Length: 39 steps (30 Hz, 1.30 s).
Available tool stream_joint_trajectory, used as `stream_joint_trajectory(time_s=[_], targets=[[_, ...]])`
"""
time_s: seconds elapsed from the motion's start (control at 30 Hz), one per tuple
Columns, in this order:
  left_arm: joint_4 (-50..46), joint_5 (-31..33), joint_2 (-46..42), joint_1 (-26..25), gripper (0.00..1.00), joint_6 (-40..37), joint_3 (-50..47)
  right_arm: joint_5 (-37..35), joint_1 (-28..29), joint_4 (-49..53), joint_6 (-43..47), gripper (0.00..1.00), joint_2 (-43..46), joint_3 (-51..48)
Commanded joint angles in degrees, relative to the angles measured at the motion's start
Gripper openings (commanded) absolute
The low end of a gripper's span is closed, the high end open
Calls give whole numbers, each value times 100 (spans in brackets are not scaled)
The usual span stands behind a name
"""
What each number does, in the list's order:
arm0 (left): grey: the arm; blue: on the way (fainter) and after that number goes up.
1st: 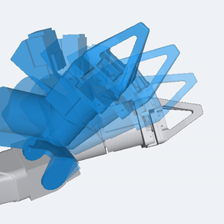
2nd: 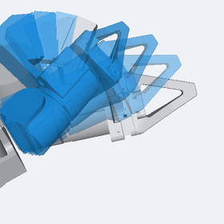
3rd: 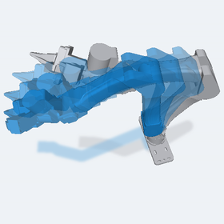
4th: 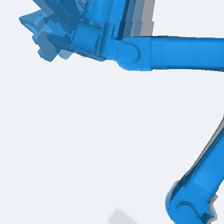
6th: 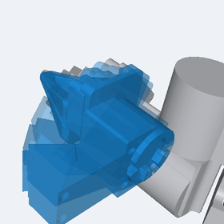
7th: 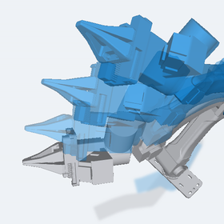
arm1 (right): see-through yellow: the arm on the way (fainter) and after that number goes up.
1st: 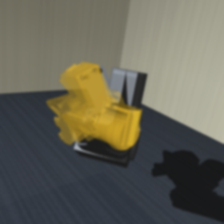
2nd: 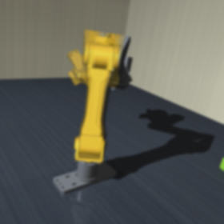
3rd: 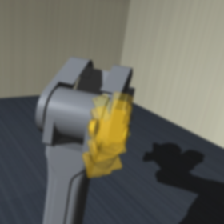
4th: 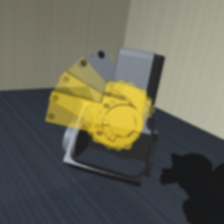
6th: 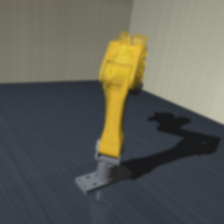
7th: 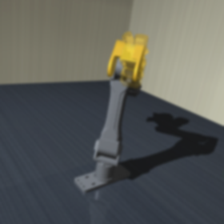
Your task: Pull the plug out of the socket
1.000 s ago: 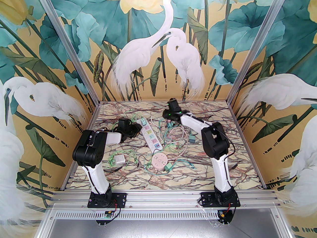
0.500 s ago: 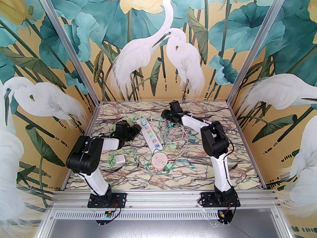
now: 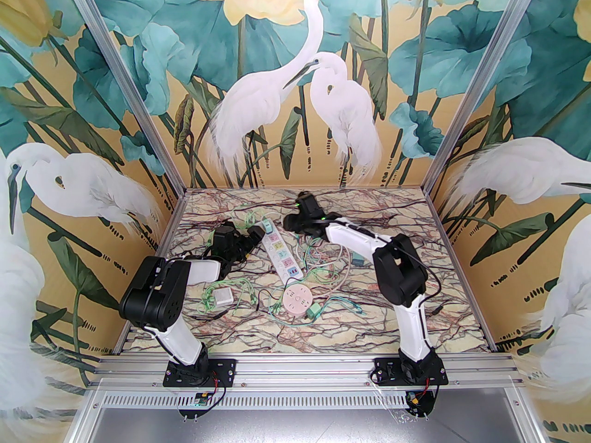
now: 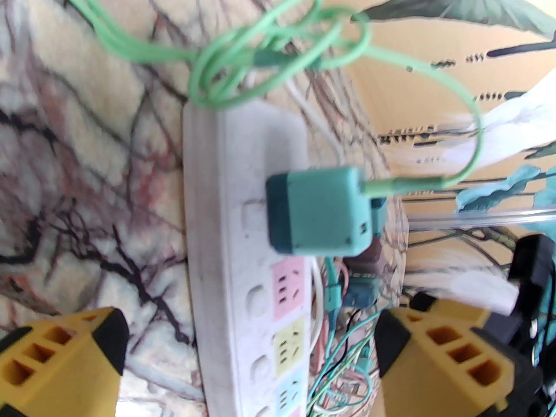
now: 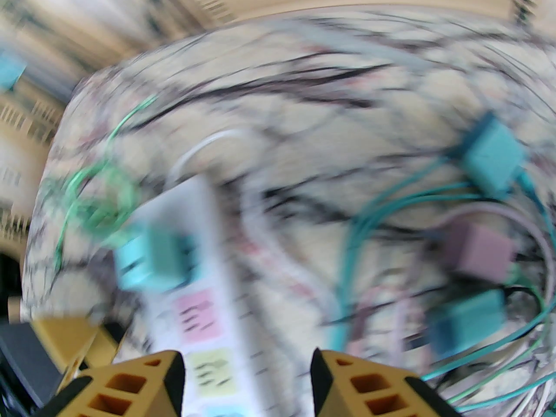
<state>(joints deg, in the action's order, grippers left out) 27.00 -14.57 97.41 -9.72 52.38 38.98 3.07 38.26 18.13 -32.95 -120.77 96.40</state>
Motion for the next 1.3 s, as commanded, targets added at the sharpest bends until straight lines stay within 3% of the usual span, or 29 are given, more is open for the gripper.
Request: stream_joint_trajectory(time_s=[0.0, 0.17, 0.7, 0.93, 1.17, 1.27], targets=[[-170, 475, -280, 67, 100, 45, -210, 96, 21, 191, 711, 51, -340, 385], [-478, 964, -474, 98, 100, 62, -298, -256, 258, 515, 1330, 50, -799, 1064], [-525, 1090, -453, 128, 100, 73, -339, -522, 533, 1229, 1940, 54, -2164, 2899], [-480, 1049, -449, 137, 99, 64, -339, -668, 529, 1474, 2106, 44, -2579, 3482], [-544, 743, -361, 172, 87, -85, -99, -522, 597, 1447, 2302, 32, -2591, 3495], [-896, 519, -105, 194, 74, -145, 276, -540, 680, 1443, 2487, 29, -2561, 3508]])
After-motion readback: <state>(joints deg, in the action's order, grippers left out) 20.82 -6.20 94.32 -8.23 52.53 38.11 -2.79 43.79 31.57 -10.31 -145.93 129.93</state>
